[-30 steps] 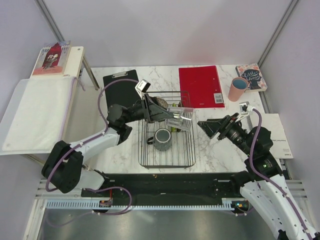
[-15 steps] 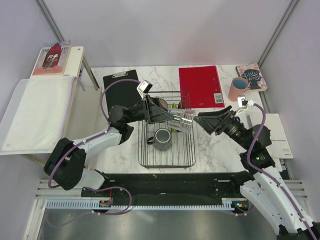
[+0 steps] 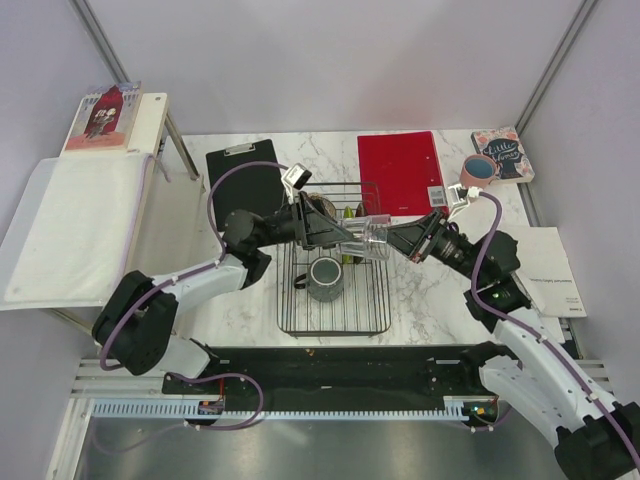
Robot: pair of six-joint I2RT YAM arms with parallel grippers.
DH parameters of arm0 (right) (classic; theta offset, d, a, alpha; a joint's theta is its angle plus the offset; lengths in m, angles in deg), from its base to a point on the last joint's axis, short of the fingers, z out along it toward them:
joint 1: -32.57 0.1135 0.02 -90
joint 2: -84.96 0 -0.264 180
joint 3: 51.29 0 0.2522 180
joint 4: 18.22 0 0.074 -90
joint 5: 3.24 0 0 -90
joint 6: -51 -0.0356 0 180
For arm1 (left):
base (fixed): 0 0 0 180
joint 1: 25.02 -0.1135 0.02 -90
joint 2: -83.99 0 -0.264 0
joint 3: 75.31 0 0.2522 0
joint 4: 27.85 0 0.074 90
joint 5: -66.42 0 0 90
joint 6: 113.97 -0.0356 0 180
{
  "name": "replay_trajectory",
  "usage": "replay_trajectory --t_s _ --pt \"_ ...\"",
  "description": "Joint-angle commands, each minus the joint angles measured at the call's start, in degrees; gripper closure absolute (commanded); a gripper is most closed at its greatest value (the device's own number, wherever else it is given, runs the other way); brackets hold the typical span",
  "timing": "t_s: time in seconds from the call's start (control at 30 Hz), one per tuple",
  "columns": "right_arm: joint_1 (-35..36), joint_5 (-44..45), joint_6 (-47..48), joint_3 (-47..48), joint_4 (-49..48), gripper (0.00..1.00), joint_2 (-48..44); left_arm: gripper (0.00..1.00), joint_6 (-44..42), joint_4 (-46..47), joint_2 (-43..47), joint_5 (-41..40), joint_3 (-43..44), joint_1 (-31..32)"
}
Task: Unload the mixed dishes from the dish rack
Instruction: Place the cup at the center of the board.
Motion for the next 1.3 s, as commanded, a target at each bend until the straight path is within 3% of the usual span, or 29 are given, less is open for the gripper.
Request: replay_trajectory --t_s 0.0,0.1,0.13,0.23,0.27,0.37,0.43,0.53,0.57,0.67,0.8,0.93,1.03,1.17,1.27 --pt "-0.11 2.0 2.99 1.94 1.99 1.0 -1.2 0.89 -3.03 -1.45 1.71 1.9 1.62 0.53" --pt "-0.03 3.32 5.79 2.98 6.73 1.0 -3.84 0.47 -6.9 -7.34 3.02 2.78 3.2 0.44" --pt "-0.03 4.54 6.68 3.51 8.39 1.0 -5.06 0.24 -7.96 -11.88 3.72 2.87 3.72 0.44" --pt "0.06 8.83 11.24 6.94 15.86 1.0 -8.22 0.03 -15.42 -25.23 5.22 1.12 7.06 -0.52" --pt "-0.03 10.34 12.82 9.47 20.58 1.0 -9.02 0.02 -17.79 -36.6 6.7 -2.55 8.81 -0.87" --pt "-0.03 16.41 18.19 15.27 29.64 1.0 -11.75 0.01 -22.38 -51.51 9.95 -12.56 9.71 -3.33" --pt "-0.11 20.18 21.43 18.27 33.79 1.0 -12.71 0.01 -21.07 -55.24 11.54 -16.71 8.74 -5.7" --pt "-0.03 32.99 23.82 24.42 44.5 1.0 -10.63 0.01 -18.87 -59.82 13.66 -22.7 6.55 -7.64" --pt "-0.03 42.17 24.61 27.31 50.54 1.0 -9.31 0.01 -19.22 -61.13 13.92 -24.54 6.63 -7.64" --pt "-0.03 54.44 23.66 31.71 61.36 1.0 -2.28 0.01 -22.55 -68.51 13.31 -25.17 8.91 -7.55" --pt "-0.46 67.19 20.32 30.86 65.19 1.0 2.49 0.01 -27.9 -77.74 13.39 -25.26 11.72 -7.03" --pt "-2.66 67.84 15.92 25.94 62.47 1.0 2.57 0.01 -29.94 -82.32 18.3 -28.23 9.89 -6.68" --pt "-8.27 62.86 13.11 23.91 62.03 1.0 6.78 0.01 -30.91 -85.3 20.86 -31.14 9.01 -6.68" --pt "-23.54 50.29 12.31 20.32 58.61 1.0 12.76 0.01 -32.57 -86.37 23.5 -32.12 9.26 -6.67" --pt "-25.86 51.57 11.17 20.13 57.02 1.0 17.33 0.01 -32.67 -86.63 24.12 -31.68 9.27 -6.68"
